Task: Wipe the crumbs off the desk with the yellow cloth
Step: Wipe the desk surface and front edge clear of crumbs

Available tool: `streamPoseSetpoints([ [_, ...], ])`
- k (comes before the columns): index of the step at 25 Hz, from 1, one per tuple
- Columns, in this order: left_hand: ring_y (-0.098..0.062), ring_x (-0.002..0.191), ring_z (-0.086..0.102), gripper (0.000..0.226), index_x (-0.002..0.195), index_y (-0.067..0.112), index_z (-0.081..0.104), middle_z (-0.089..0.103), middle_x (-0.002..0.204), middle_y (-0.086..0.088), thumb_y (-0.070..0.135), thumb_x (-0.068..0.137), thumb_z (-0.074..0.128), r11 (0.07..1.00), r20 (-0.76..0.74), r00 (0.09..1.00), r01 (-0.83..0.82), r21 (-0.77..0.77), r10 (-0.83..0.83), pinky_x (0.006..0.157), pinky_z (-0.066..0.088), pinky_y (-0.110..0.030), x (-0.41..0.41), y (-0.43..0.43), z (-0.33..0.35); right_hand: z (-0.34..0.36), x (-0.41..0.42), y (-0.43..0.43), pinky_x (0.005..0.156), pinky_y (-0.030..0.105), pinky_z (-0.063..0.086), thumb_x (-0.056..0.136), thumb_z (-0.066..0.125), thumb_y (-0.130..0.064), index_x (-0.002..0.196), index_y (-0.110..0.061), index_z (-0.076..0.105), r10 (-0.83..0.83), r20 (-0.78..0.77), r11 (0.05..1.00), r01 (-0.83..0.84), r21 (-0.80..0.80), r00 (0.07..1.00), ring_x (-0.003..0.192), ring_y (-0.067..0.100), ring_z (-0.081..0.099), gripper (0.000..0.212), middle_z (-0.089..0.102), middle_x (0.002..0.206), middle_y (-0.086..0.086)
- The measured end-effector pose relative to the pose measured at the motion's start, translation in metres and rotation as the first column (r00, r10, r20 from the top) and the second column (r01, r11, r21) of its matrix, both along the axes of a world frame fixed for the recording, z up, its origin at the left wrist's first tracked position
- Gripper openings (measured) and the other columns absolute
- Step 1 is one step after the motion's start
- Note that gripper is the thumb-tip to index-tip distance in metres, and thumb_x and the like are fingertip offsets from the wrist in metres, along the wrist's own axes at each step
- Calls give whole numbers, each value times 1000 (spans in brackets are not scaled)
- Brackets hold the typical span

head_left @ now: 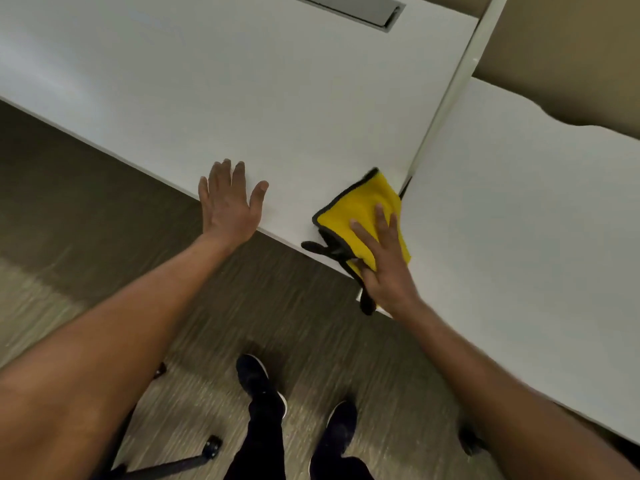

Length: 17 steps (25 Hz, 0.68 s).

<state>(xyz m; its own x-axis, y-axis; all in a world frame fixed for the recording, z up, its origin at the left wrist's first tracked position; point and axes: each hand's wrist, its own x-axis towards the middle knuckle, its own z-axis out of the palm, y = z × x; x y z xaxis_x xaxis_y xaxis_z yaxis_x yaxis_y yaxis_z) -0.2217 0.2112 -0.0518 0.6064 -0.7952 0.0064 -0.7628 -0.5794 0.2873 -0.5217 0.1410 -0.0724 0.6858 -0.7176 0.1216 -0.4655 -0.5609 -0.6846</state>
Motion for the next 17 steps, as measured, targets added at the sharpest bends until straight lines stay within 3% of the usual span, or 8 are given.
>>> streamPoseSetpoints([
  [3,-32,154,10,67,154,9,27,22,164,-17,54,104,27,1000,-23,1000,-20,-18,20,125,5,-54,-7,-11,-1,1,34,33,116,29,23,98,56,-14,157,-35,24,-430,27,863,403,305,902,154,18,11,70,-6,169,1],
  [6,-33,154,13,66,153,8,30,24,162,-18,52,104,30,998,-20,1000,-22,-55,21,125,6,-54,-11,-18,-5,8,55,-1,111,33,31,100,52,-20,157,-30,23,-549,-36,790,532,304,835,150,28,25,64,3,169,9],
  [11,-32,154,14,65,153,10,31,26,162,-17,52,104,31,996,-13,1000,-12,-86,11,124,7,-53,-5,-22,-9,21,71,-62,109,46,41,102,48,-20,158,-24,23,-603,-123,763,614,200,788,143,37,37,61,6,168,14],
  [14,-32,153,16,64,153,10,32,27,162,-16,51,104,30,996,6,1000,0,-86,0,124,8,-54,11,-27,-7,8,63,-7,115,54,36,98,53,-13,158,-25,23,-480,-158,867,494,65,863,152,41,14,68,-2,169,10],
  [17,-33,153,17,63,152,9,33,30,160,-18,50,104,30,997,37,999,15,-73,-13,124,9,-56,43,-33,-6,-5,59,17,116,60,28,90,59,-12,157,-27,25,-368,-261,929,363,-71,892,151,47,-5,76,1,169,12],
])
